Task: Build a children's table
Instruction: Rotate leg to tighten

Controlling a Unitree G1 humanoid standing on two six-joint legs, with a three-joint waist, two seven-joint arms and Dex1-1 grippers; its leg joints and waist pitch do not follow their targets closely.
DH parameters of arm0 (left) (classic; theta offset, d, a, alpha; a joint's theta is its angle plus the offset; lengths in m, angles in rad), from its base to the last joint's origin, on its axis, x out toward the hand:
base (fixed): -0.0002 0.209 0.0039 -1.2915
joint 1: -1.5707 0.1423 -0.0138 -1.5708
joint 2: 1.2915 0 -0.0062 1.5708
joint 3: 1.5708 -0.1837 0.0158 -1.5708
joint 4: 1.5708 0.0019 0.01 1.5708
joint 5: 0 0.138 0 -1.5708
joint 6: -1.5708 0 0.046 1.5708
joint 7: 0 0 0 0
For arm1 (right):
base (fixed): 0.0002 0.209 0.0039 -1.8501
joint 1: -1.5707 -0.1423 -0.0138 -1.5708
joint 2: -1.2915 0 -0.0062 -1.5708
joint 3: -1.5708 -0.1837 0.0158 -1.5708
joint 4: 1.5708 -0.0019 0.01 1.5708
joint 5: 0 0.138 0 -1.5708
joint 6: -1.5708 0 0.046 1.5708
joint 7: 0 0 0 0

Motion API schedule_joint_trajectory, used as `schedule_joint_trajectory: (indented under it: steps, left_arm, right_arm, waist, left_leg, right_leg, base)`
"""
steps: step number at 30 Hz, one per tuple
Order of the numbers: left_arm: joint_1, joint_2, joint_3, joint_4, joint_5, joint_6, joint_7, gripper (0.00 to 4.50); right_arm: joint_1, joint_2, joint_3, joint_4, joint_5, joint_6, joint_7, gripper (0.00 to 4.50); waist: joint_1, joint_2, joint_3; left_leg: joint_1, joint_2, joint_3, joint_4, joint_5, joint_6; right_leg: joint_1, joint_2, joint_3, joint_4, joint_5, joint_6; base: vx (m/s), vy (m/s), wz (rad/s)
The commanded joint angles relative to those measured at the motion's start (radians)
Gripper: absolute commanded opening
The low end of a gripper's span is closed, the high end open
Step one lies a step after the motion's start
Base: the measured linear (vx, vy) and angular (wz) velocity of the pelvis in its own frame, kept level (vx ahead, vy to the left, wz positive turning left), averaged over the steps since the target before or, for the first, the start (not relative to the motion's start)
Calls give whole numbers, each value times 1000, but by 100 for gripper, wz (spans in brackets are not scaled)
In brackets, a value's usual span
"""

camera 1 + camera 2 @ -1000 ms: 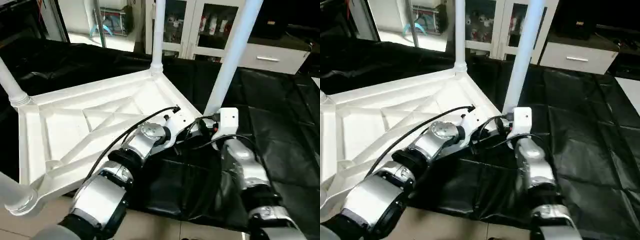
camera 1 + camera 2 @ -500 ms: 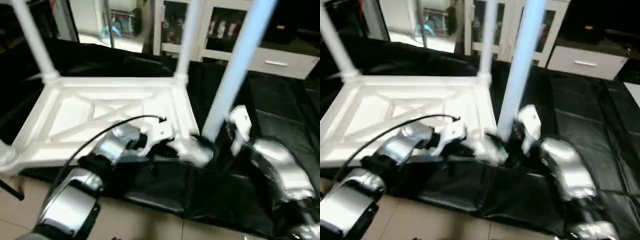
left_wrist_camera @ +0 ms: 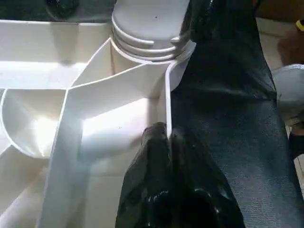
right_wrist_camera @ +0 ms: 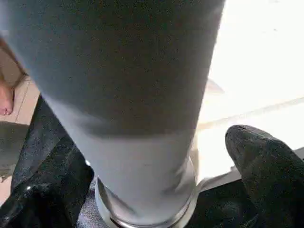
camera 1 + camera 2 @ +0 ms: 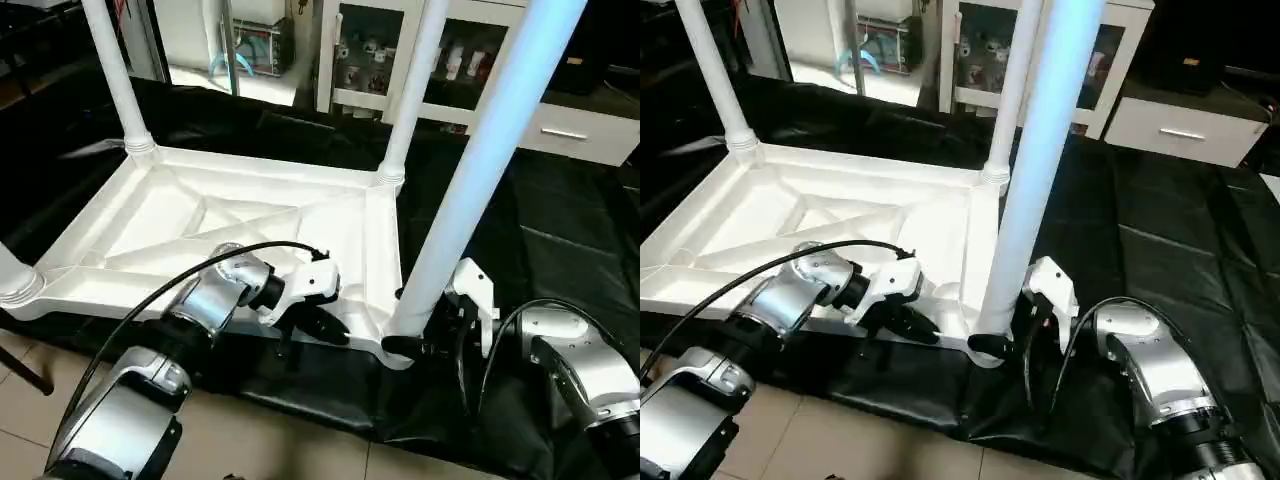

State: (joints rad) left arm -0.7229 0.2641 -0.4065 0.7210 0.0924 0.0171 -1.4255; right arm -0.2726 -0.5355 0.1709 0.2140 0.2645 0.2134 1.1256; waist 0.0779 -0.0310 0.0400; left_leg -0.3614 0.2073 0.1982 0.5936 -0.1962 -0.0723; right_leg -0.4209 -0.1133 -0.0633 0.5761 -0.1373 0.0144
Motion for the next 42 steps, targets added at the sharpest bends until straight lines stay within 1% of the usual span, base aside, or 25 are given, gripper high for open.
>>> schedule_joint_trajectory:
  steps: [1, 4, 7, 14, 16, 17, 19, 20, 21, 25, 27, 28, 29, 30, 31, 32, 33, 34, 35, 36, 37, 38, 40, 41, 42]
  left_arm:
    - [25, -14, -68, -4, 29, 15, -50, 0]
    - [27, -12, -70, -8, 31, 19, -50, 0]
    - [31, -10, -73, -16, 31, 27, -52, 0]
    - [45, -4, -78, -38, 29, 46, -54, 0]
    - [47, -3, -80, -41, 29, 49, -56, 0]
    - [49, -1, -82, -45, 30, 53, -58, 0]
    - [53, 2, -85, -54, 30, 59, -60, 0]
    - [54, 4, -85, -58, 30, 62, -61, 0]
    - [55, 5, -86, -59, 30, 64, -63, 0]
    - [53, -1, -81, -49, 31, 62, -48, 0]
    - [35, -34, -49, -14, 27, 56, 29, 0]
    - [21, -57, -27, 10, 24, 54, 85, 0]
    - [5, -79, -6, 36, 20, 55, 141, 0]
    - [-8, -98, 10, 57, 16, 60, 186, 0]
    - [-18, -112, 21, 72, 14, 58, 218, 0]
    - [-41, -146, 42, 109, 14, 57, 300, 0]
    - [-47, -155, 48, 119, 14, 58, 321, 0]
    - [-65, -184, 63, 149, 13, 65, 384, 0]
    - [-69, -192, 67, 156, 13, 66, 402, 0]
    - [-85, -222, 86, 185, 9, 80, 474, 0]
    - [-102, -253, 109, 216, 4, 91, 548, 0]
    - [-105, -259, 114, 223, 3, 93, 563, 0]
    - [-138, -303, 145, 283, 18, 79, 724, 0]
    - [-145, -311, 149, 295, 23, 72, 755, 0]
    - [-158, -324, 154, 315, 32, 55, 813, 0]
  right_arm:
    - [-11, -14, 24, -3, 3, -4, 34, 420]
    - [-9, -21, 26, -2, 9, -1, 51, 394]
    - [-7, -29, 32, 5, 11, 4, 79, 358]
    - [-2, -33, 30, 17, 10, 12, 109, 306]
    - [-2, -34, 31, 19, 12, 13, 113, 285]
    - [-1, -35, 33, 20, 14, 14, 119, 285]
    - [1, -36, 36, 24, 13, 13, 128, 264]
    - [1, -36, 36, 25, 12, 12, 130, 260]
    - [2, -34, 36, 28, 11, 13, 131, 258]
    - [16, -24, 30, 32, 6, 10, 106, 252]
    - [12, 12, 5, 63, -20, -3, 5, 251]
    - [4, 38, -14, 86, -31, -4, -62, 251]
    - [-8, 69, -33, 112, -46, -4, -143, 251]
    - [-21, 96, -49, 135, -63, -6, -220, 251]
    - [-29, 117, -61, 148, -63, 7, -263, 247]
    - [-44, 163, -80, 165, -65, 34, -350, 242]
    - [-49, 177, -85, 170, -66, 42, -377, 242]
    - [-65, 216, -97, 189, -78, 57, -460, 239]
    - [-69, 226, -98, 194, -84, 58, -482, 230]
    - [-86, 252, -92, 222, -123, 46, -566, 221]
    - [-102, 280, -90, 249, -153, 41, -636, 215]
    - [-106, 286, -90, 255, -159, 40, -650, 212]
    - [-146, 355, -123, 323, -179, 37, -806, 205]
    - [-157, 371, -133, 340, -178, 39, -840, 202]
    - [-182, 405, -155, 379, -184, 30, -934, 199]
  waist:
    - [-5, -10, -55]
    - [-5, -10, -55]
    - [-4, -10, -56]
    - [-1, -14, -56]
    - [0, -12, -56]
    - [1, -15, -56]
    - [2, -10, -55]
    - [1, -12, -55]
    - [1, -9, -55]
    - [0, -8, -56]
    - [-1, -6, -54]
    - [-5, -3, -50]
    - [-10, -2, -46]
    - [-15, -2, -45]
    - [-23, -5, -46]
    - [-34, -7, -45]
    - [-38, -2, -44]
    - [-48, -3, -46]
    - [-53, -3, -46]
    - [-60, -2, -47]
    - [-68, 1, -46]
    - [-74, 0, -46]
    - [-83, 1, -47]
    - [-89, 2, -47]
    - [-85, 4, -48]
  left_leg:
    - [8, 26, -7, -83, -287, 44]
    - [10, 26, -8, -84, -299, 42]
    - [10, 26, -8, -83, -287, 44]
    - [9, 26, -7, -82, -272, 47]
    - [11, 27, -6, -81, -274, 47]
    - [10, 26, -6, -81, -275, 48]
    - [11, 27, -7, -83, -283, 44]
    - [10, 27, -7, -83, -286, 43]
    - [11, 27, -7, -83, -290, 41]
    - [12, 26, -8, -83, -294, 36]
    - [12, 25, -7, -84, -302, 33]
    - [12, 23, -7, -86, -332, 25]
    - [19, 20, -10, -88, -388, 8]
    - [20, 18, -12, -87, -409, -1]
    - [26, 14, -17, -85, -441, -14]
    - [22, 12, -23, -87, -450, -13]
    - [20, 12, -24, -86, -454, -11]
    - [21, 11, -28, -86, -463, -12]
    - [18, 10, -29, -86, -460, -13]
    - [15, 12, -33, -88, -459, -14]
    - [11, 11, -36, -89, -463, -17]
    - [13, 9, -38, -91, -476, -16]
    - [22, 7, -38, -86, -484, -4]
    - [16, 4, -38, -87, -475, 6]
    - [18, 4, -38, -89, -467, 12]
  right_leg:
    - [47, -29, 30, -60, -318, -218]
    - [48, -30, 30, -62, -331, -216]
    - [49, -30, 31, -59, -311, -221]
    - [50, -30, 31, -58, -306, -223]
    - [48, -30, 31, -58, -308, -224]
    - [49, -29, 31, -59, -309, -224]
    - [48, -30, 31, -59, -318, -221]
    - [49, -30, 31, -60, -317, -221]
    - [48, -29, 31, -60, -317, -221]
    - [49, -28, 31, -61, -314, -220]
    - [47, -27, 31, -63, -318, -220]
    - [45, -26, 29, -68, -357, -211]
    - [40, -26, 25, -78, -443, -188]
    - [36, -25, 23, -81, -479, -174]
    - [33, -27, 17, -91, -551, -147]
    - [37, -27, 12, -98, -601, -118]
    - [37, -26, 11, -101, -615, -108]
    - [35, -27, 6, -106, -631, -98]
    - [36, -26, 4, -109, -635, -93]
    - [42, -28, 0, -110, -632, -87]
    - [42, -26, -5, -110, -627, -85]
    - [42, -25, -9, -117, -631, -79]
    - [35, -27, -10, -125, -621, -91]
    - [38, -25, -10, -124, -607, -99]
    - [40, -26, -10, -125, -598, -103]
  base:
    - [0, 0, 0]
    - [0, 0, 0]
    - [0, 0, 0]
    - [0, 0, 0]
    - [0, 0, 0]
    - [0, 0, 0]
    - [0, 0, 0]
    - [0, 0, 0]
    - [0, 0, 0]
    - [0, 0, 0]
    - [0, 0, 0]
    - [0, 0, 0]
    - [0, 0, 0]
    - [0, 0, 0]
    - [-56, 2, -1]
    - [-56, 2, -1]
    - [-51, 7, -4]
    - [0, 0, 0]
    - [0, 0, 0]
    - [0, 0, 0]
    - [0, 0, 0]
    - [0, 0, 0]
    - [0, 0, 0]
    - [0, 0, 0]
    - [0, 0, 0]
